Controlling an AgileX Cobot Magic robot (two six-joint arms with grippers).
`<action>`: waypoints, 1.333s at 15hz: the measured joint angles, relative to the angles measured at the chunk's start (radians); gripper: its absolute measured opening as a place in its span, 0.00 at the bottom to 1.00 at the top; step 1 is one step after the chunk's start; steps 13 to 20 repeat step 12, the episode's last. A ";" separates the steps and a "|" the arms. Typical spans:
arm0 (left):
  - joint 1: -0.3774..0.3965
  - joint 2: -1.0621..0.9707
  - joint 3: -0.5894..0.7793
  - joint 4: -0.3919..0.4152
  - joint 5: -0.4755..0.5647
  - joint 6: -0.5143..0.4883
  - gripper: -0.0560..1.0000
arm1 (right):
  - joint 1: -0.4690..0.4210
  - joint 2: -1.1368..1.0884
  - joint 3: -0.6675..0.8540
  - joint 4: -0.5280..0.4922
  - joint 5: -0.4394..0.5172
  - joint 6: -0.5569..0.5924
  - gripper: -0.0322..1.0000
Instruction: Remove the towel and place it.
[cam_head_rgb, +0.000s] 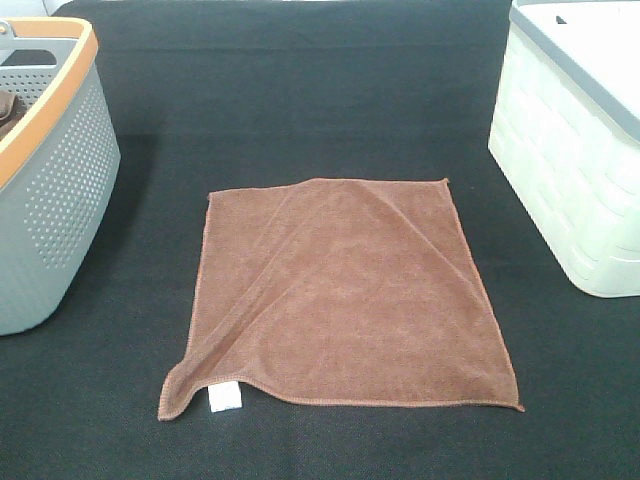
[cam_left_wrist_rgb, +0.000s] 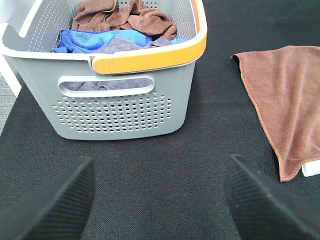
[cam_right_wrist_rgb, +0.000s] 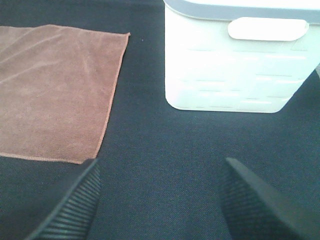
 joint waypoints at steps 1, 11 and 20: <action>0.000 0.000 0.000 0.000 0.000 0.000 0.71 | 0.000 -0.002 0.000 0.000 0.000 0.000 0.66; 0.000 0.000 0.000 0.000 0.000 0.000 0.71 | 0.000 -0.005 0.000 0.005 0.000 0.000 0.66; 0.000 0.000 0.000 0.000 0.000 0.000 0.71 | 0.000 -0.005 0.000 0.005 0.000 0.000 0.66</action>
